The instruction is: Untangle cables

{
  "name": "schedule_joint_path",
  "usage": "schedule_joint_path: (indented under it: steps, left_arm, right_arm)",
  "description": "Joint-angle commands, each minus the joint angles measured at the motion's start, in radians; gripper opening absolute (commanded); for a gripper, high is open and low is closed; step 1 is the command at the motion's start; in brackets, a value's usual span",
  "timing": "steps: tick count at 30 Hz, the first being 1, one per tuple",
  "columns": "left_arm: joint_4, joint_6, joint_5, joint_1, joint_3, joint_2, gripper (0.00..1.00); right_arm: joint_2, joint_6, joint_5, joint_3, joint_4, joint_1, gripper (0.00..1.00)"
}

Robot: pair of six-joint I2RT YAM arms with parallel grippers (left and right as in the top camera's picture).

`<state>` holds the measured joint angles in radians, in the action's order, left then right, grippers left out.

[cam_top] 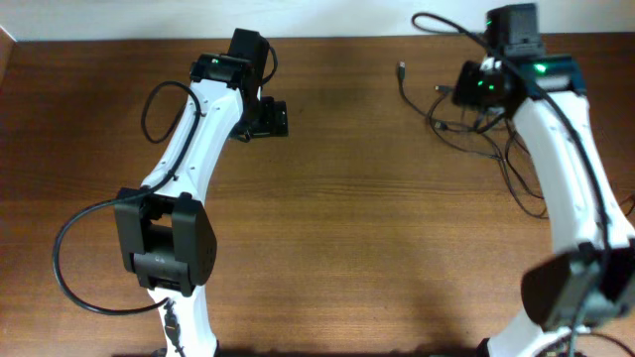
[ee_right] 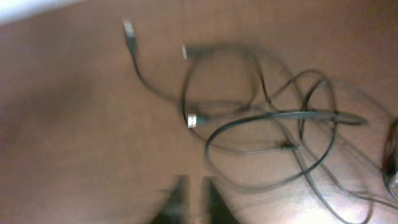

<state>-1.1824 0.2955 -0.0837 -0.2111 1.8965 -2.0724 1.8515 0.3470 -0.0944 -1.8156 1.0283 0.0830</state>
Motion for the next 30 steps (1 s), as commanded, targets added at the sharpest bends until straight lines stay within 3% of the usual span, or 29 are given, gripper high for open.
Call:
schedule_joint_path:
  steps: [1, 6, 30]
  left_arm:
    - [-0.001, -0.011, -0.011, -0.004, 0.016, -0.006, 0.99]
    - [-0.001, -0.011, -0.011, -0.004, 0.016, -0.006, 0.99]
    - [-0.001, -0.011, -0.011, -0.004, 0.016, -0.006, 0.99]
  right_arm:
    - [0.113, 0.006, 0.042, -0.002, 0.034, 0.002, 0.95]
    - [0.219, -0.009, 0.039, 0.0, 0.04, 0.002, 0.98]
    - [0.219, -0.009, 0.061, 0.0, 0.041, 0.002, 0.98]
